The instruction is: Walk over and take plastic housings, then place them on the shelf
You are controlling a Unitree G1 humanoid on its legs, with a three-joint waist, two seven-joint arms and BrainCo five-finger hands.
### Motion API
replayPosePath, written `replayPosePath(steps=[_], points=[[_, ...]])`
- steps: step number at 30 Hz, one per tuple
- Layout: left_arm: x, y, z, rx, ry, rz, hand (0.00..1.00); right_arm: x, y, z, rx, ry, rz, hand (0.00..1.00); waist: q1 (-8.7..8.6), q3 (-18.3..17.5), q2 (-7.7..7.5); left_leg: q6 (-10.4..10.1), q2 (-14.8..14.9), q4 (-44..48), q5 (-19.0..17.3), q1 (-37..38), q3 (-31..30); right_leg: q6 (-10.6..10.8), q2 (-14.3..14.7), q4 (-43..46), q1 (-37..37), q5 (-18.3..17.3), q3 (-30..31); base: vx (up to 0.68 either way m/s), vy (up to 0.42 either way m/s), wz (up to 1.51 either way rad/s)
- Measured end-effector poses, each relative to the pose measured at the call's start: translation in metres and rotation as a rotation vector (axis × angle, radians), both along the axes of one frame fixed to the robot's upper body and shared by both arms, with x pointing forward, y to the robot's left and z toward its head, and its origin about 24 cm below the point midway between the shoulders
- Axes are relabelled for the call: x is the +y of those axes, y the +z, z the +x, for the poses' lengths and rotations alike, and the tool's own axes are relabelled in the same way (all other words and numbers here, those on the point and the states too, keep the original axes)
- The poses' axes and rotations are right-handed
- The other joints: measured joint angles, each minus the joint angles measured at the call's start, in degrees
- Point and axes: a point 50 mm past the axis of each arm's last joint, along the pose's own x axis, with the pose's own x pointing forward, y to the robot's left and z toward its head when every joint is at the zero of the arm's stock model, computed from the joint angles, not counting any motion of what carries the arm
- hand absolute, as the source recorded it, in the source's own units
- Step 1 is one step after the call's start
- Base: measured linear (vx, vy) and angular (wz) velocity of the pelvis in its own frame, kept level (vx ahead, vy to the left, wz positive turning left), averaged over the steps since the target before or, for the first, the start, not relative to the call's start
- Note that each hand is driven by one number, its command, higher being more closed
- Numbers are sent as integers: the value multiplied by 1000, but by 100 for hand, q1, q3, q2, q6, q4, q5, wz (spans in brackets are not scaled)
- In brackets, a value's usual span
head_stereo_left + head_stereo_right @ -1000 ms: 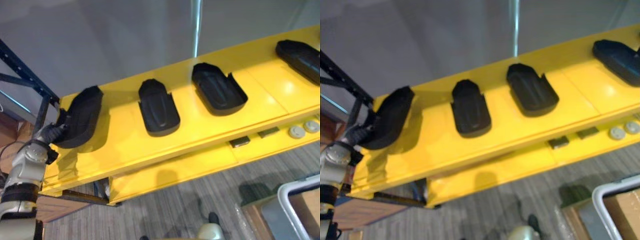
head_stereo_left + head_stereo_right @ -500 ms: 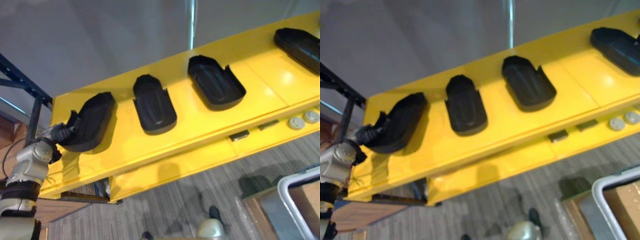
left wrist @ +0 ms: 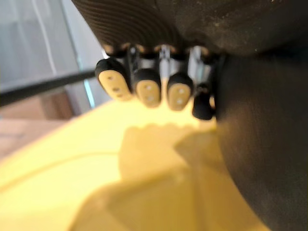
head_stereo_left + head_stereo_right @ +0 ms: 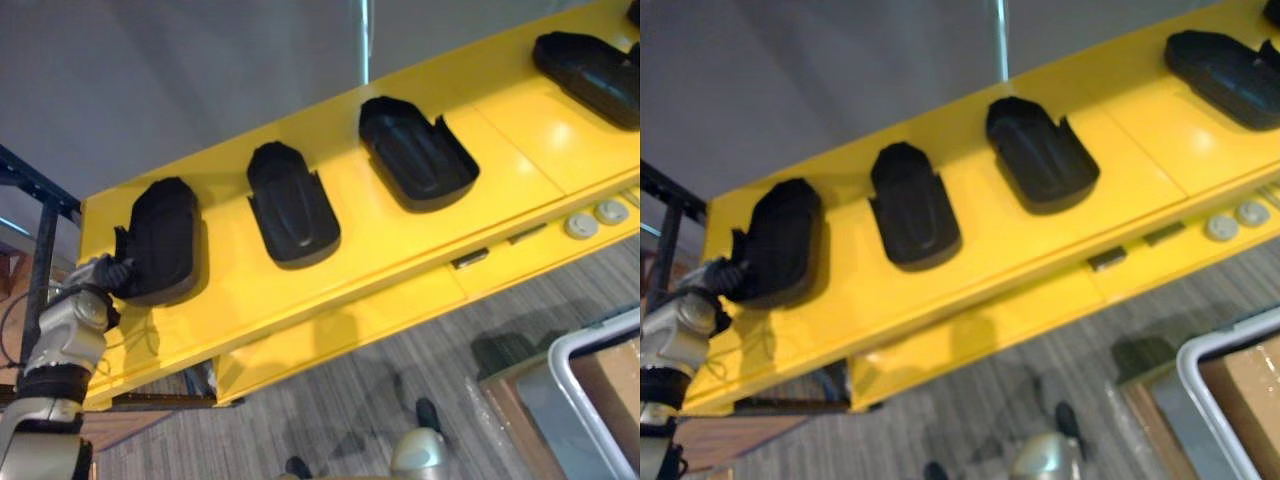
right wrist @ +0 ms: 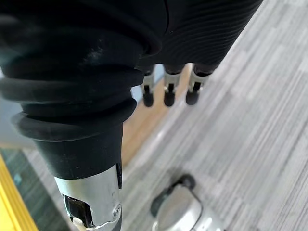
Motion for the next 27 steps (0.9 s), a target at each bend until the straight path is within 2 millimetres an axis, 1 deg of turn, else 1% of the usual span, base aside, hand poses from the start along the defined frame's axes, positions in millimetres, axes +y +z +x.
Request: replayPosePath(steps=[7, 14, 15, 20, 23, 27], points=[[2, -7, -6, 20, 2, 0, 100, 1, 0, 3, -5, 18, 1, 0, -16, 30, -45, 0, 3, 23, 0, -2, 0, 0, -2, 0, 0, 25, -1, -21, -5, 0], [2, -8, -6, 20, 0, 0, 100, 1, 1, 4, -8, 18, -1, 0, -10, 26, -53, -1, 4, 22, 0, -5, -1, 4, -1, -2, 2, 30, -4, 0, 0, 0], [2, -8, -6, 19, 0, 0, 0, 1, 1, 4, -7, 18, -1, 0, -8, 25, -56, -1, 4, 22, 1, -5, -1, 4, -2, -3, 2, 31, -5, 0, 0, 0], [3, -7, -7, -12, 16, 22, 0, 1, 0, 4, -6, 18, 0, 0, -6, 15, -83, -1, 6, 22, 1, -5, -1, 7, -2, -5, 3, 34, -5, 0, 0, 0], [6, -2, -8, -97, 52, 77, 0, 2, 0, 3, -5, 17, 2, 0, -7, -14, -144, -2, 6, 22, 2, -5, -2, 8, -2, -13, 7, 39, -6, 0, 0, 0], [13, 10, -10, -254, 126, 151, 0, 3, 0, 3, -9, 16, 1, 0, -7, -67, -244, -5, 7, 22, 3, -1, -3, 8, -1, -22, 15, 42, -7, 0, 0, 0]])
